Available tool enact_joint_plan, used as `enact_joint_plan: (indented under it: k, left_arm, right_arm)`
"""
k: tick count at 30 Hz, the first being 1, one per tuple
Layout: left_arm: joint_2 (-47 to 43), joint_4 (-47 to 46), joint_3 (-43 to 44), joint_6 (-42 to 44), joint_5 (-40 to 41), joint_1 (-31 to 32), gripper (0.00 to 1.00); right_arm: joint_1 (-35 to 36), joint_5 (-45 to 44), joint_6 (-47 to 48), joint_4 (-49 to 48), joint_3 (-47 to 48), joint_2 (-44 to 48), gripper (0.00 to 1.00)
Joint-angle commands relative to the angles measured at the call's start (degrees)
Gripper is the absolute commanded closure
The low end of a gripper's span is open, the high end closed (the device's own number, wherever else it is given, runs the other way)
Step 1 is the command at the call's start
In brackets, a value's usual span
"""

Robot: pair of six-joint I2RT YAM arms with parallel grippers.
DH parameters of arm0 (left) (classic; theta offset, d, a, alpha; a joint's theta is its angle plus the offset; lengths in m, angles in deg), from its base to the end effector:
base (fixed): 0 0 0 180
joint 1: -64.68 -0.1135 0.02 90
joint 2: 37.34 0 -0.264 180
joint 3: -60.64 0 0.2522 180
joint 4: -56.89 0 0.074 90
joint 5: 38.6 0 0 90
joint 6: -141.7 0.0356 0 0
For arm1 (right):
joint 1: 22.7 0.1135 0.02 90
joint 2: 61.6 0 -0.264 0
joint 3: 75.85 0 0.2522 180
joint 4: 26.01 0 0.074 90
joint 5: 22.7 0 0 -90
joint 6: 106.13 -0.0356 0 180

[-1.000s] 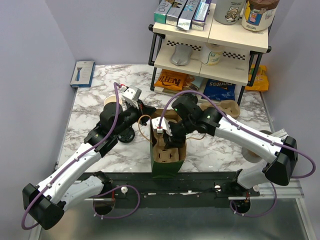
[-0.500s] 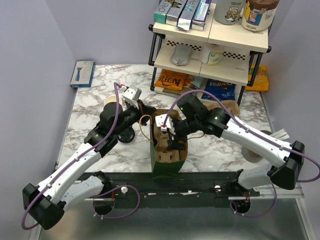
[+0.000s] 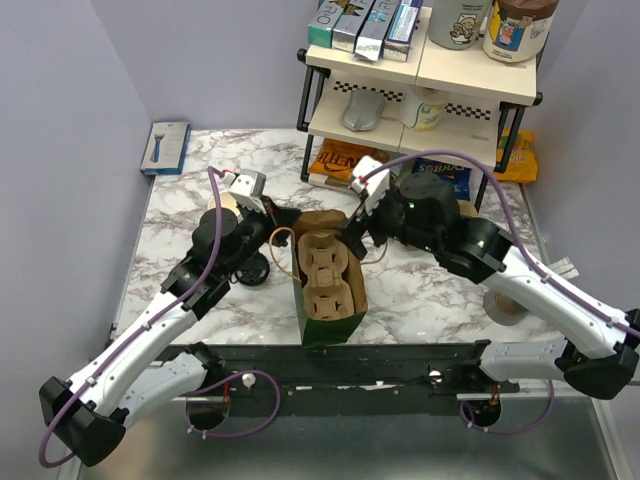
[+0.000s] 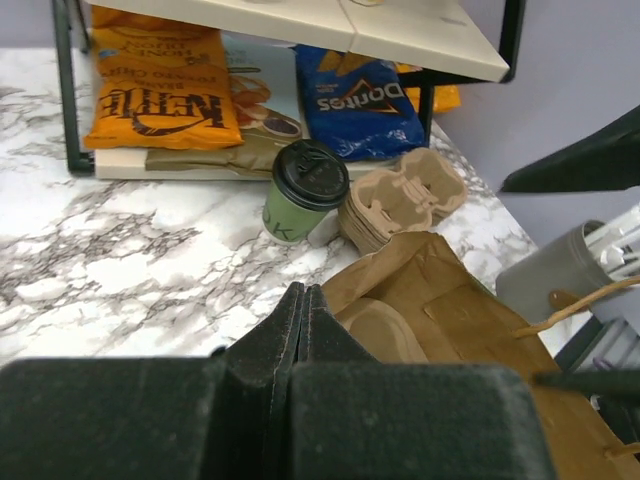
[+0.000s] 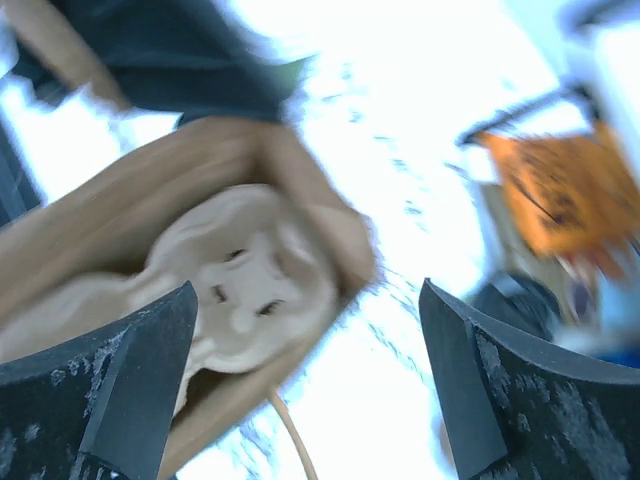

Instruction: Pack the takeout coffee

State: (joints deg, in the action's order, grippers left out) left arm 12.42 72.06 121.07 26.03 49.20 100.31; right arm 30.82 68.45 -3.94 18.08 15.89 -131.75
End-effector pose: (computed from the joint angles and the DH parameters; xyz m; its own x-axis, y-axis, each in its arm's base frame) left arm 0.1671 -0.1214 0.3531 -0.3231 -0.3010 -0.8972 0.5251 0.7317 -0.4346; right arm 0.1576 0.2144 0.4127 -0.0503 -0.4231 -0.9047 -0.8446 0.5015 -0.1876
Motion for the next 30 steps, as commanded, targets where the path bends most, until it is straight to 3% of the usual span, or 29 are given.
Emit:
enact_joint_plan:
  k: [1,4,10,18,23,30]
  left_arm:
    - [-1.5,1.0,-0.6,-3.1,8.2,0.2,1.00]
    - [-1.2,3.9,0.3,-6.5,14.0,0.3,1.00]
    - [-1.2,4.0,-1.6,-14.4,20.9,0.4,1.00]
    - [-1.3,3.7,-1.8,-19.1,25.8,0.6,1.00]
    - [2.3,10.5,3.6,-22.4,31.8,1.1,1.00]
    - [2.7,9.3,3.1,-23.8,33.9,2.9,1.00]
  right_arm:
    - [-0.3,-22.4,-14.8,-3.1,2.9,3.6,0.00]
    - [-0.3,-25.2,-19.0,1.9,4.2,4.0,0.00]
    - [-0.3,-15.9,-22.3,14.1,10.0,0.0,0.00]
    - [-0.3,-5.5,-23.3,11.8,8.8,-0.3,0.00]
    - [-0.3,0.5,-23.0,9.3,8.5,0.5,0.00]
    - [-0.3,-7.3,-23.8,13.7,9.1,-7.4,0.00]
